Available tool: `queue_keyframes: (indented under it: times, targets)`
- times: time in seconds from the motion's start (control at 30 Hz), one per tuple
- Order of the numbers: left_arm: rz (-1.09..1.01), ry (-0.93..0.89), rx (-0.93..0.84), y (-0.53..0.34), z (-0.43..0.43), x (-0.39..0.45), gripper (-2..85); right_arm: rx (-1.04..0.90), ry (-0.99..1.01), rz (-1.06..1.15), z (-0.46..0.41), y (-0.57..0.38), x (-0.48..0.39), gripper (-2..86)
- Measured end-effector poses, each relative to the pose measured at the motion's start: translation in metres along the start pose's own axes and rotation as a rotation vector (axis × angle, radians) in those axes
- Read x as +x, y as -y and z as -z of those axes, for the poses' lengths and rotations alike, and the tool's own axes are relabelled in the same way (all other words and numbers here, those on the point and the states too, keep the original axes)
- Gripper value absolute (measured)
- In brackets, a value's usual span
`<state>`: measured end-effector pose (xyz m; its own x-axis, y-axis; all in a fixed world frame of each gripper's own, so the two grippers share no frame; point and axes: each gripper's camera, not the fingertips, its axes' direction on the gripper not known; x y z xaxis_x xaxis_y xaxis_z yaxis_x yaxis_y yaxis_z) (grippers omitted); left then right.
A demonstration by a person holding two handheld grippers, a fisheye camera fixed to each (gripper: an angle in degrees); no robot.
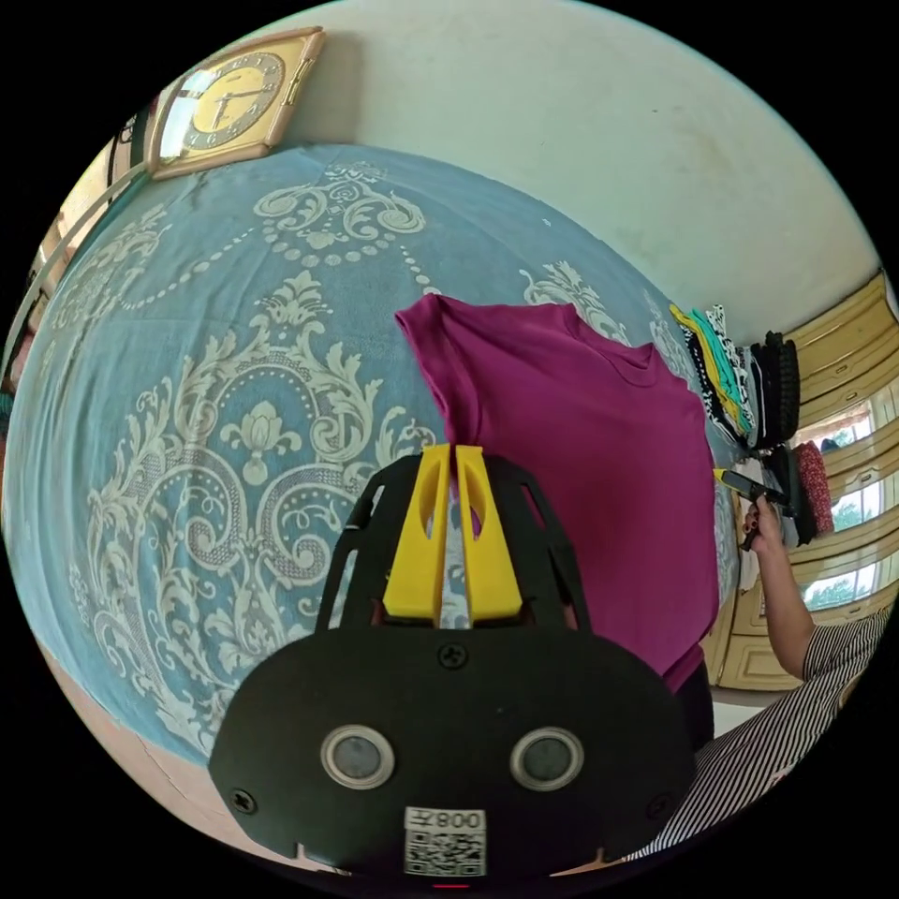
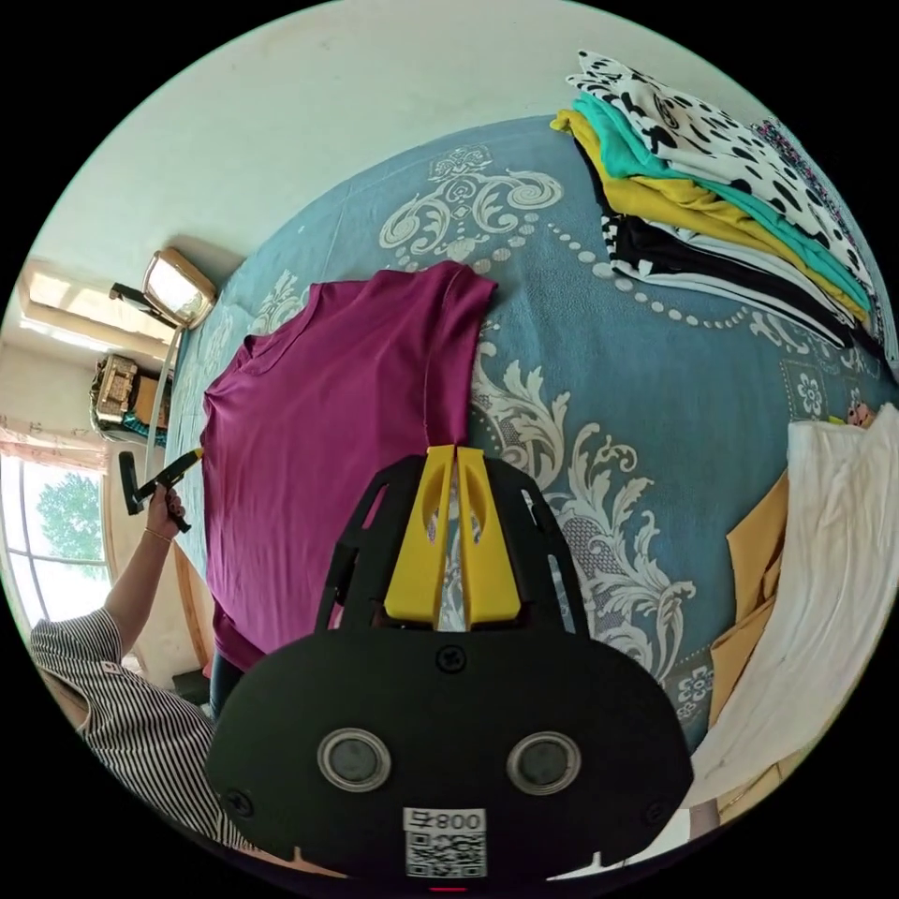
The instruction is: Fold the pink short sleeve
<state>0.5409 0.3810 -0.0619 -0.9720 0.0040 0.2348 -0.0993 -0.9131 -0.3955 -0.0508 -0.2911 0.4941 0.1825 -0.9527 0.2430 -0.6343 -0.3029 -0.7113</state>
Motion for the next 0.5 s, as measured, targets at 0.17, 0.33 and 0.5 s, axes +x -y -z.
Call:
queue_keyframes:
  times: [0.17, 0.33, 0.5]
  targets:
    - [0.038, 0.021, 0.007, -0.009, 0.001, -0.01, 1.5, 0.076, -0.029, -0.061, 0.012, -0.021, 0.007, 0.4]
    - [0.107, -0.041, 0.075, -0.011, 0.003, -0.018, 2.0, 0.117, 0.069, -0.155, 0.006, -0.025, 0.022, 0.3]
    - [0.144, -0.05, 0.165, -0.016, 0.02, -0.017, 2.3, 0.182, 0.128, -0.206, 0.006, -0.043, 0.032, 0.3]
